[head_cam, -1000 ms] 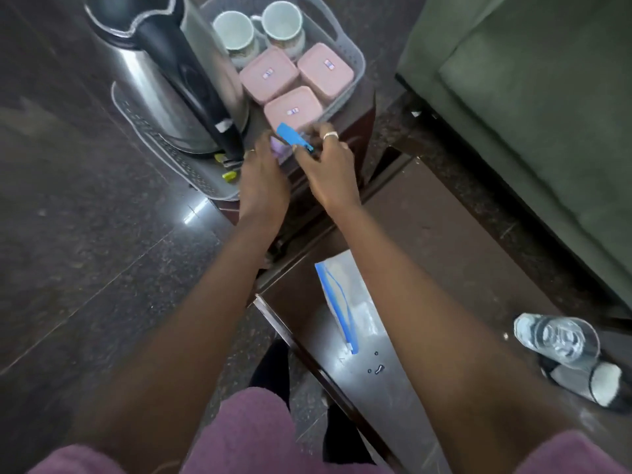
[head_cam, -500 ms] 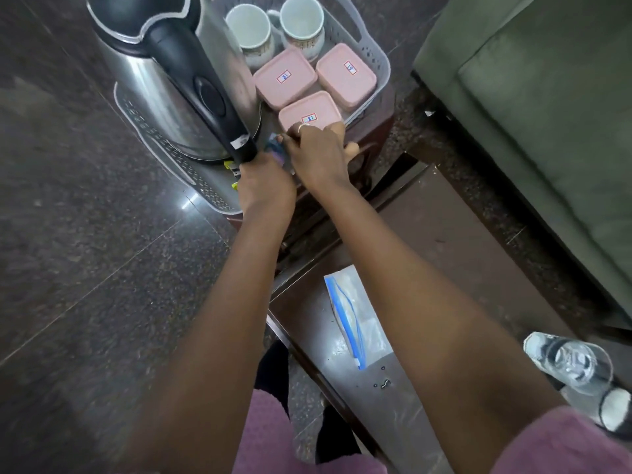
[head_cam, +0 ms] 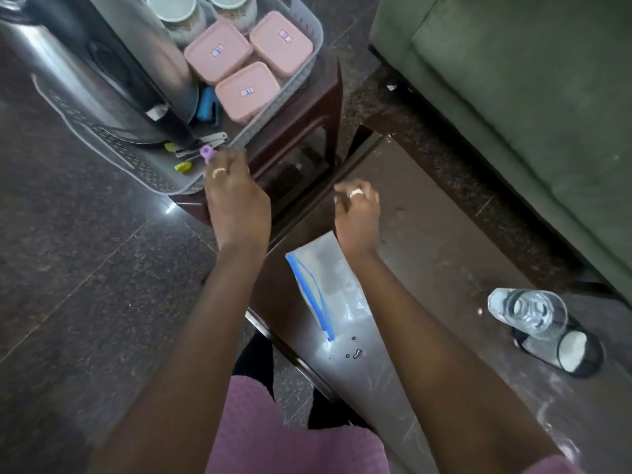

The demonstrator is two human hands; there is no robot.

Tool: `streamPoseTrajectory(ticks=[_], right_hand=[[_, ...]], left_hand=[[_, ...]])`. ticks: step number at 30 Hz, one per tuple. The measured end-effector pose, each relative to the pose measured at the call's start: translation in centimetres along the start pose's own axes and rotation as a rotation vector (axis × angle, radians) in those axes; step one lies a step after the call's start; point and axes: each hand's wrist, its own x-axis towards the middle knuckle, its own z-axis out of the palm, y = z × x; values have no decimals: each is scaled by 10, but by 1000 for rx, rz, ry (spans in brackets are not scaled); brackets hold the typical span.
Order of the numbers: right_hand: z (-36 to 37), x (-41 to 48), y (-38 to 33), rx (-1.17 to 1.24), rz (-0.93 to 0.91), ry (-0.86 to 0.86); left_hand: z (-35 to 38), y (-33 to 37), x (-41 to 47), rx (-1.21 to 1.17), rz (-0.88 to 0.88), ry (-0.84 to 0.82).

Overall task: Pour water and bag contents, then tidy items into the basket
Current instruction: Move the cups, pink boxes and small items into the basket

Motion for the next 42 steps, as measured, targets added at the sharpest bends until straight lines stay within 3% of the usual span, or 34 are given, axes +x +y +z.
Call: streamPoseTrajectory(ticks=[2,4,9,14,19,25,29,32,35,42], right_hand=[[-5,-18,33,-53,78,-49],[-6,-37,59,-85,139,-115],[-8,-79,105,-125,263,-265],[-6,-124,120,-135,365,-181],[-1,-157,118,77,549,-170],[8,-151,101,343,849,-65],[10,-134,102,472,1049,-2],[5,-117,106,441,1020,57],[-10,-88,102,419,901,137],[-62,3,29,262,410,238]], left_hand=[[17,8,-30,-48,128,-41],[36,11,-60,-131,144,-181],[78,5,-117,-171,-54,-387],[103,-7,-125,52,4,-527],[112,-11,-106,282,102,-544],[112,-33,-110,330,179,-625],[108,-40,-112,207,71,-621],[105,-39,-102,129,-50,-595],[100,-31,-87,57,-60,-561],[54,10,-38,-414,-156,-308]])
